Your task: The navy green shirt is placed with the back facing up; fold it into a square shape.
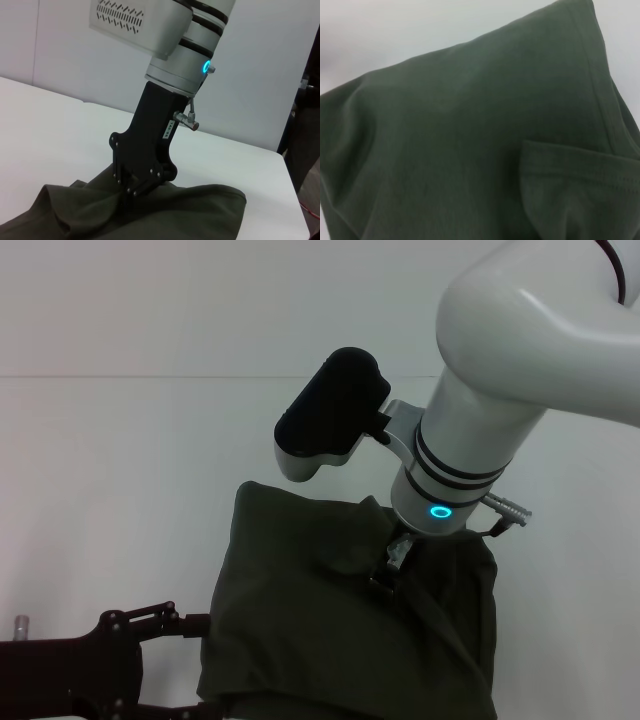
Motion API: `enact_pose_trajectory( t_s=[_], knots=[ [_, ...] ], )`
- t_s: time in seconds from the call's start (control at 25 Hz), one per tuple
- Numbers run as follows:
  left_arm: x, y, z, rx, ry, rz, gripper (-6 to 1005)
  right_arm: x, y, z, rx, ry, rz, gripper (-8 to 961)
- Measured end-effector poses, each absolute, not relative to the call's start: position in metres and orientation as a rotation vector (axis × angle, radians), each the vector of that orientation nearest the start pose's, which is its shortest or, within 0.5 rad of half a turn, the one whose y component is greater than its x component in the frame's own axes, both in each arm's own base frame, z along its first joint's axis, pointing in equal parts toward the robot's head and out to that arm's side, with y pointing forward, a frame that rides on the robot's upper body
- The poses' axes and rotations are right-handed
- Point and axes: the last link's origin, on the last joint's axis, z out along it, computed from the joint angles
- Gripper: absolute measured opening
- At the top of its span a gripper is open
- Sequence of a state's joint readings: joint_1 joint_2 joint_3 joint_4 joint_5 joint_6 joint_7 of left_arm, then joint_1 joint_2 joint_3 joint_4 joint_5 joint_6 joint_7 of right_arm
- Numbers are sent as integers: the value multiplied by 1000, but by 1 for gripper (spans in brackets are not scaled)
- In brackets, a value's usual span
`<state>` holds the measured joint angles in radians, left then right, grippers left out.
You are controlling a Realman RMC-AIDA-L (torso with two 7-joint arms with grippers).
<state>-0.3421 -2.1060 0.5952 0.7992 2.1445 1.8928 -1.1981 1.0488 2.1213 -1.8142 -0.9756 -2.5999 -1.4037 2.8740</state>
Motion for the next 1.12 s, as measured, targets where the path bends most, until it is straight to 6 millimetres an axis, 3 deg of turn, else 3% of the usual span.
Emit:
enact_pose_trajectory(
  t_s=[0.2,0.52,1.12],
  knots=[
    [-295,244,16,-2888,-468,-724,935,94,365,-100,-2614,673,-830,24],
    [-296,243,17,-2881,-472,-731,934,114,369,-87,-2585,971,-682,28],
    [-296,241,13,-2884,-498,-754,934,173,381,-54,-2488,1601,-102,35]
  ],
)
